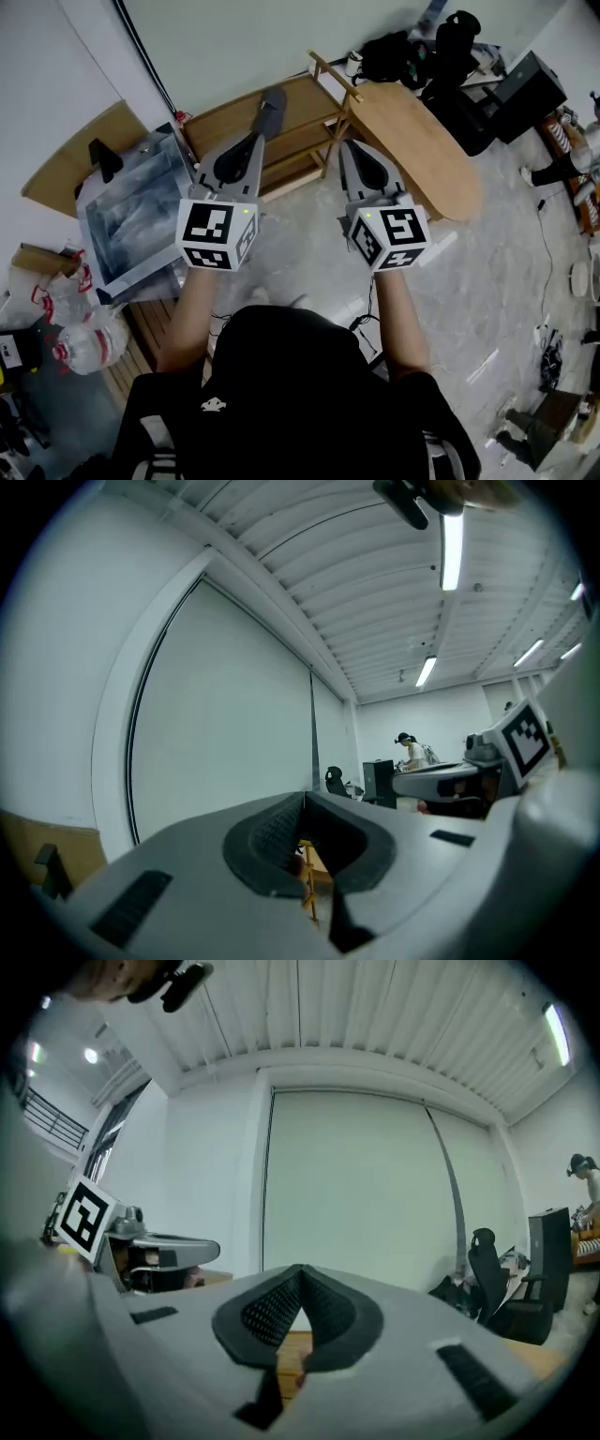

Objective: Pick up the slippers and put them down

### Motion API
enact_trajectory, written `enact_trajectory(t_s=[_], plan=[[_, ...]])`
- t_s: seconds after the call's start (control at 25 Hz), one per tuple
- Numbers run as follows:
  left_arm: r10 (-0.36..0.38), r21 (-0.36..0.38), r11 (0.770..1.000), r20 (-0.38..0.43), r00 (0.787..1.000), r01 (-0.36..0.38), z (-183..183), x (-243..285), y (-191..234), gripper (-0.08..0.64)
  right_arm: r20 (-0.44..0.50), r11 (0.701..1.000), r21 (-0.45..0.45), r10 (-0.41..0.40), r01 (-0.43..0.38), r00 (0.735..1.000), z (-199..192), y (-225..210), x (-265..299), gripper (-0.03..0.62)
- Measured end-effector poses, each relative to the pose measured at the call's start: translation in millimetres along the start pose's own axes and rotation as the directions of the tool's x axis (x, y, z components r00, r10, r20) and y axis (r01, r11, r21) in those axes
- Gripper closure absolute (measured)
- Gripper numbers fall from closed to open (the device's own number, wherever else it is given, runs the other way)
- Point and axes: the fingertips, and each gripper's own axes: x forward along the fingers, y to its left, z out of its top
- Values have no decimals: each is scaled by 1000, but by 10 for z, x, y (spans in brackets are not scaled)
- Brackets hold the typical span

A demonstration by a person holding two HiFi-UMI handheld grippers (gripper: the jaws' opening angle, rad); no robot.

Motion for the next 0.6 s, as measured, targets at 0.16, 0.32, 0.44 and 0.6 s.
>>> enact_trajectory(t_s=[0.16, 0.32, 0.44, 0.6], plan=[[13, -9, 1000, -18, 1000, -13, -127, -16, -93, 554, -7, 1000, 3, 13, -13, 1000, -97, -65, -95, 606], [24, -21, 999, -39, 999, -25, -235, -21, -177, 554, -19, 1000, 6, 28, -28, 999, -172, -113, -169, 606], [26, -20, 999, -48, 999, -27, -258, 28, -241, 554, -22, 999, 6, 43, -43, 999, -195, -169, -185, 606], [24, -16, 1000, -43, 999, -25, -253, 109, -260, 554, -19, 999, 9, 51, -50, 999, -208, -248, -156, 606]])
